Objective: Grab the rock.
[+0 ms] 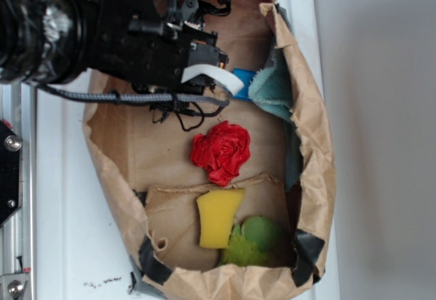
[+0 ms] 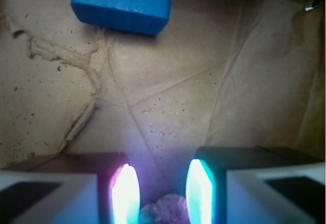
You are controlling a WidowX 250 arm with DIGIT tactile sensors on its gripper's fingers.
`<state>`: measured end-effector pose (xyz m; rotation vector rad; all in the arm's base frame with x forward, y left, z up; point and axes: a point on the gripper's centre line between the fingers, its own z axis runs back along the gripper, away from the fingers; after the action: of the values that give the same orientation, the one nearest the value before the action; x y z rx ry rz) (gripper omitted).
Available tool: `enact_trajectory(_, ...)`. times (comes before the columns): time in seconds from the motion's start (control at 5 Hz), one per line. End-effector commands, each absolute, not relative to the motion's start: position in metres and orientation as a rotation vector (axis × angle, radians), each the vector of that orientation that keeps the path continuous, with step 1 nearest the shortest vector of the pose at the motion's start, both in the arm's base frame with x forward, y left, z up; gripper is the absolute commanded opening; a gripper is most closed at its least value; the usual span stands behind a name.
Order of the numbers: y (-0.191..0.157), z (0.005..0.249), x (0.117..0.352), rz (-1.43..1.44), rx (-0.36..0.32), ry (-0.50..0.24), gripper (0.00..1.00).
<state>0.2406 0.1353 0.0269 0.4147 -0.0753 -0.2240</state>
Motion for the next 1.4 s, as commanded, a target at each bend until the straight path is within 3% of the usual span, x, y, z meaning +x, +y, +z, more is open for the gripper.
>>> enact_trajectory(0.0,0.143,0.042,0.249,-0.184,0.420,-0.095,0.00)
enact_trajectory(0.8,0.127,0.116,0.274,-0.063,0.239,-0.161,0.00)
enact_trajectory(1.2,0.122,0.139,0.286,-0.020,0.182,-0.172,0.00)
